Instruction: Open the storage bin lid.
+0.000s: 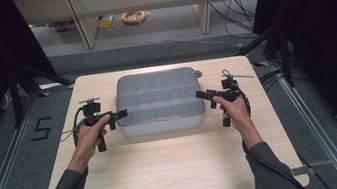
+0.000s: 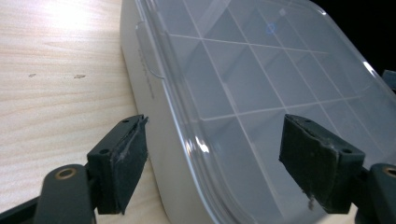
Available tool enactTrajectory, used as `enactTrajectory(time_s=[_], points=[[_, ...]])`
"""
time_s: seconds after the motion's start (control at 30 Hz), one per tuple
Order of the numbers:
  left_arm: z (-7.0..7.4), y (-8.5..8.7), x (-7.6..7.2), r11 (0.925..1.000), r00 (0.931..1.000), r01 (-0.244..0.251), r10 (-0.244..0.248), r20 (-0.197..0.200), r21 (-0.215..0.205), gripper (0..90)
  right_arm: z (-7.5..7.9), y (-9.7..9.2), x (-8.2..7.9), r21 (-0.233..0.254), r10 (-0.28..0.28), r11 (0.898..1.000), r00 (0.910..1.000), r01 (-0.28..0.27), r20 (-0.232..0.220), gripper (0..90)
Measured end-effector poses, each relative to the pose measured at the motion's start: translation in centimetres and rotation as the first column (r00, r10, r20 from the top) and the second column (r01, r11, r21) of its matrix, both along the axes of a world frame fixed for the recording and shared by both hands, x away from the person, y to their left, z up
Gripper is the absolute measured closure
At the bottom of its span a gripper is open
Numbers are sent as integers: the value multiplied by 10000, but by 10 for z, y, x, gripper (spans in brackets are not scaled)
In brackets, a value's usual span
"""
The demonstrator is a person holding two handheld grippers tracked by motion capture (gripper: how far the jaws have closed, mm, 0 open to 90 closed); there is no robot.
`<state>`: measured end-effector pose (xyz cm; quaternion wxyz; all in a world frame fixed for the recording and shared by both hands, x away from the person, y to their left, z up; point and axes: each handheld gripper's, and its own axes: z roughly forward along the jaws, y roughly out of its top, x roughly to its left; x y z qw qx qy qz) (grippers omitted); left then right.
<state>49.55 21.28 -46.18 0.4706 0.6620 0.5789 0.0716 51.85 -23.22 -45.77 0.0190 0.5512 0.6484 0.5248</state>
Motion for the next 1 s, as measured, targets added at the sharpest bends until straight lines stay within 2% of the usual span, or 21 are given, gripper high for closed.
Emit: enactTrajectory(time_s=[0.03, 0.1, 0.13, 0.17, 0.23, 0.27, 0.3, 0.33, 0.37, 0.4, 0.43, 0.47, 0.53, 0.63, 0.67, 0.7, 0.8, 0.83, 0.93, 0.97, 1.0], points=[[-1, 0, 2, 10000, 10000, -44, 44, -33, 14, 227, -3, -1, 4, -299, 218, 9993, 9985, -204, 493, 355], [-2, -2, 6, 9999, 9999, -104, 103, -40, -57, 244, -4, 1, 7, -345, 236, 9992, 9984, -219, 508, 362], [-3, -3, 7, 10000, 10000, -72, 72, -54, -53, 248, -4, 3, 8, -372, 140, 9992, 9993, -127, 339, 366], [-3, -5, 9, 10000, 10000, -70, 70, -47, -46, 248, -2, 6, 8, -97, 99, 9999, 10000, -99, -1, 367], [-4, -8, 11, 9998, 9999, -20, 24, -162, 200, 247, -4, 9, 11, -135, -54, 9999, 9999, 53, -98, 356], [-4, -11, 13, 9999, 9998, -113, 115, -166, 123, 248, -3, 10, 12, -127, -76, 9999, 9997, 74, -214, 355], [-5, -12, 14, 9999, 9998, -81, 83, -199, 131, 250, -5, 9, 14, -144, -15, 9999, 10000, 14, -44, 356], [-5, -13, 15, 9999, 9998, -79, 81, -206, 103, 254, -4, 11, 14, 46, -189, 9998, 9993, 191, -333, 363], [-5, -15, 17, 9999, 9997, -132, 133, -226, 26, 261, -7, 8, 16, -214, -47, 9998, 10000, 48, 72, 368], [-5, -16, 17, 9999, 9996, -146, 148, -230, 80, 258, -9, 7, 18, -258, -64, 9996, 9999, 67, 132, 369], [-4, -16, 18, 9997, 9996, -131, 136, -244, 220, 253, -9, 8, 18, -104, -116, 9999, 9999, 116, -22, 370], [-4, -17, 18, 9996, 9996, -180, 185, -205, 234, 257, -8, 10, 17, 105, -265, 9996, 9984, 270, -498, 380], [-3, -19, 18, 9990, 9994, -321, 326, -138, 321, 274, -10, 11, 18, 222, -127, 9997, 9992, 136, -390, 391], [-2, -20, 19, 9983, 9993, -345, 350, -98, 480, 287, -11, 11, 18, -91, -168, 9998, 9998, 167, -69, 434], [-2, -20, 19, 9979, 9991, -410, 413, -58, 497, 293, -10, 11, 17, 49, -234, 9997, 9995, 236, -217, 439], [-2, -19, 19, 9979, 9990, -443, 447, -60, 473, 296, -13, 9, 20, -15, -100, 9999, 9997, 101, 214, 439], [-2, -18, 20, 9978, 9985, -545, 548, -59, 368, 324, -13, 6, 18, 258, -197, 9995, 9998, 197, -6, 475], [-2, -16, 20, 9978, 9986, -517, 520, -61, 418, 329, -13, 6, 18, 248, -243, 9994, 9997, 242, 19, 481], [-2, -17, 19, 9967, 9968, -794, 794, 15, 155, 354, -12, 5, 17, 206, -297, 9994, 9995, 295, 115, 512], [-2, -17, 18, 9964, 9966, -826, 825, 64, 179, 359, -12, 5, 16, 352, -368, 9987, 9993, 365, 88, 518], [-2, -17, 18, 9957, 9958, -912, 911, 107, 129, 359, -9, 7, 13, 634, -504, 9966, 9982, 523, -317, 525]])
